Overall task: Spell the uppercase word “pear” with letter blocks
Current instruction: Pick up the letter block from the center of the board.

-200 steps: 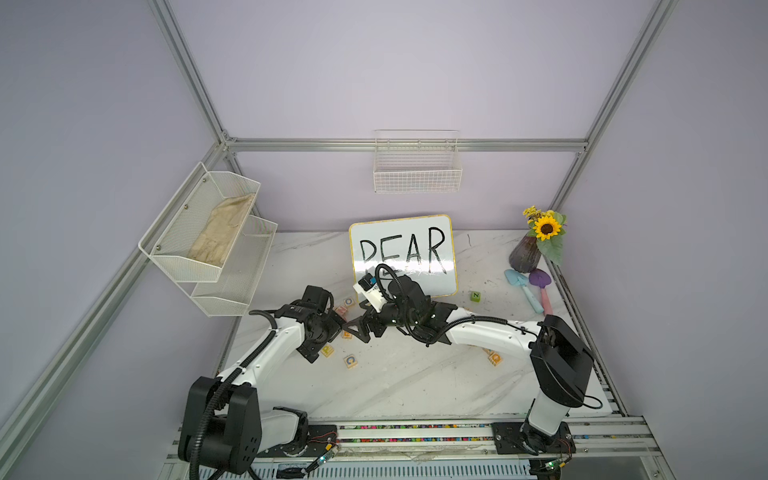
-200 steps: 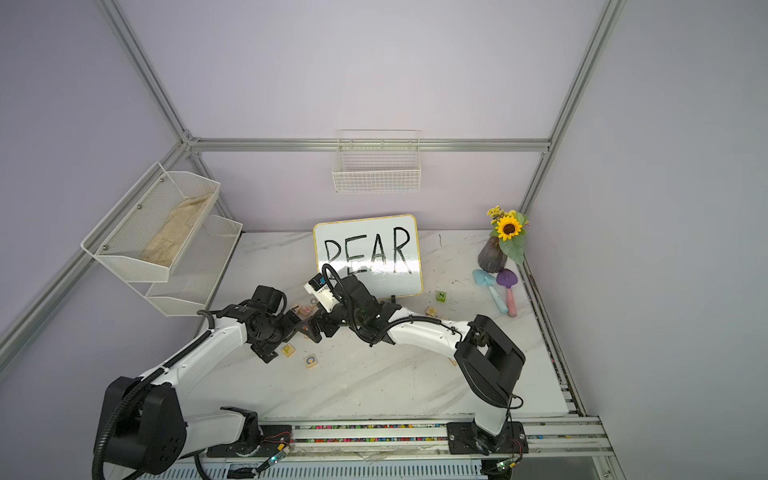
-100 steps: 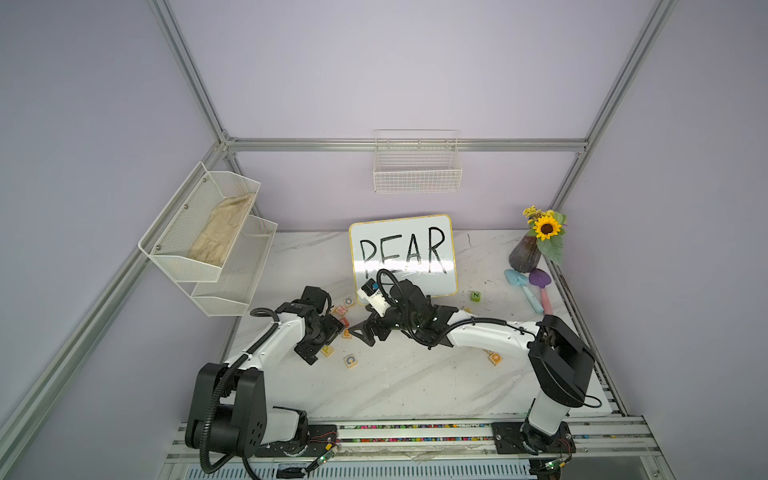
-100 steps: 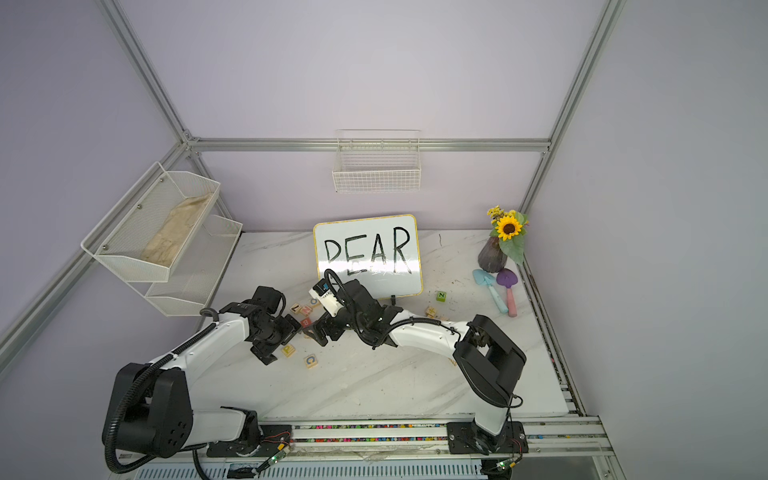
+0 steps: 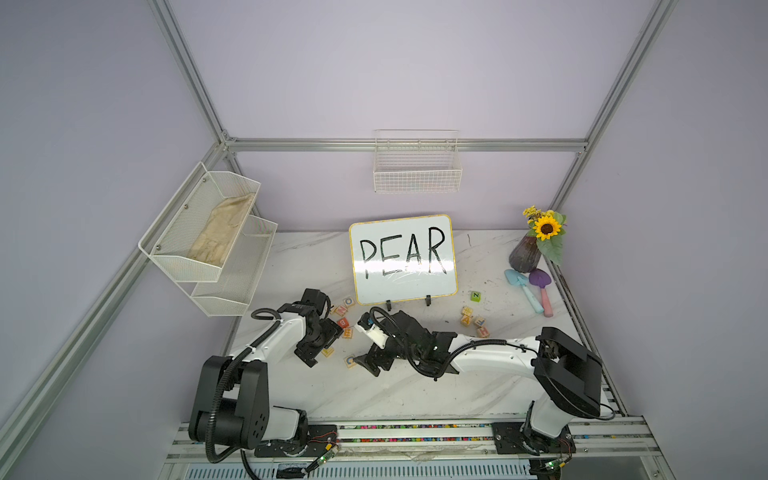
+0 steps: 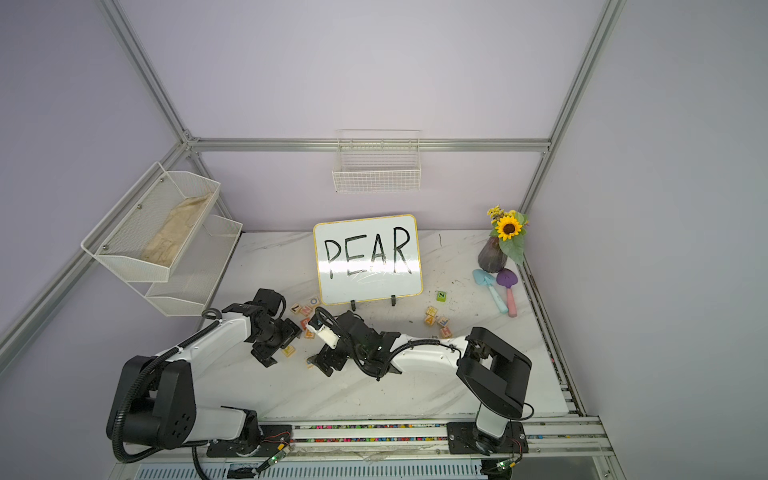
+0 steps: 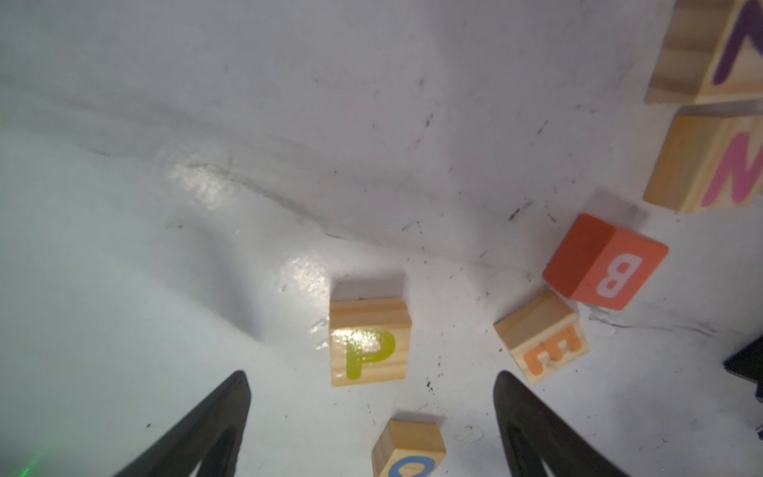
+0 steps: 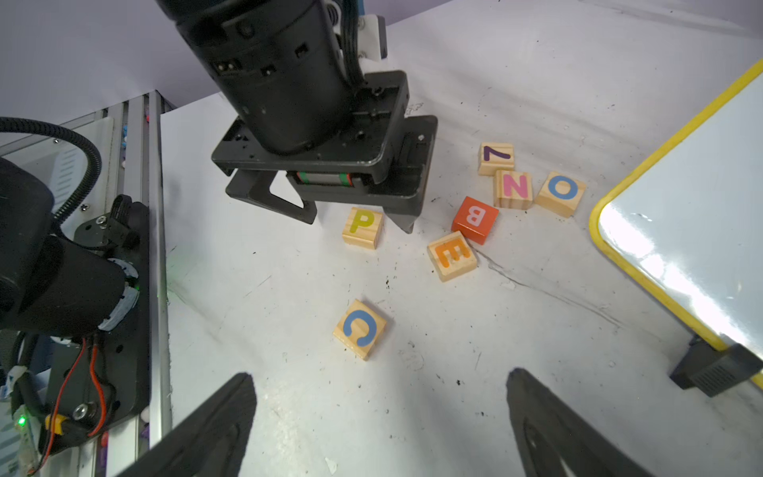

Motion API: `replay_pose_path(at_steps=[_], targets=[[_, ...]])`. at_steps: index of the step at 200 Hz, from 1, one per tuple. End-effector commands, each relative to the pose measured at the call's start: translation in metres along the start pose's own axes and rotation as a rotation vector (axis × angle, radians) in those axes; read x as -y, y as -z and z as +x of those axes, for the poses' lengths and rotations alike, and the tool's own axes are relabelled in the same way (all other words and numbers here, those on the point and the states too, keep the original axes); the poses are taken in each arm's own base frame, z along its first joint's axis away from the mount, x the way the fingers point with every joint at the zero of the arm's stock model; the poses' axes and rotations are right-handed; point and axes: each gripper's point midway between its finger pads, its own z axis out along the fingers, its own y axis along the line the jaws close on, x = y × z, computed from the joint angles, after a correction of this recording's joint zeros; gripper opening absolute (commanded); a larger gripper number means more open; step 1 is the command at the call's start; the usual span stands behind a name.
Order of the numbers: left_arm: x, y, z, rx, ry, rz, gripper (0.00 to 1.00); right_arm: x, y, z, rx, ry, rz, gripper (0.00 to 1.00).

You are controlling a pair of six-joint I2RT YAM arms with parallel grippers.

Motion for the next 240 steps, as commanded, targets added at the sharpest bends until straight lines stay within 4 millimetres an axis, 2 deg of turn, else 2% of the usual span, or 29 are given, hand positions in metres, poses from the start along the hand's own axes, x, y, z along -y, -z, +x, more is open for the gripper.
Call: replay_pose_path(at_steps=[1,44,86,92,152,199,240], targets=[[-0.006,-0.008,0.004,-0.020,-0.004,-0.007,0.90,0.005,0.001,-0.012,0.057,0.035,0.047,0.97],[-0.002,-0.008,0.000,-0.007,-0.005,0.009,0.82,0.007,0.001,-0.010,0.059,0.036,0.083,0.97],[-0.003,-0.009,0.000,-0.005,-0.006,0.008,0.78,0.009,0.003,-0.010,0.070,0.012,0.098,0.97],[-0.007,-0.016,0.001,-0.023,-0.003,-0.021,0.77,0.009,0.003,-0.010,0.073,0.007,0.096,0.97],[-0.007,-0.021,0.003,-0.036,-0.003,-0.025,0.73,0.005,-0.002,-0.006,0.076,-0.002,0.069,0.97],[-0.006,-0.023,0.003,-0.041,-0.005,-0.026,0.72,0.003,-0.014,0.013,0.077,0.027,0.056,0.97],[-0.005,-0.024,0.003,-0.047,-0.017,-0.027,0.69,-0.006,-0.019,0.020,0.086,0.021,0.043,0.96]])
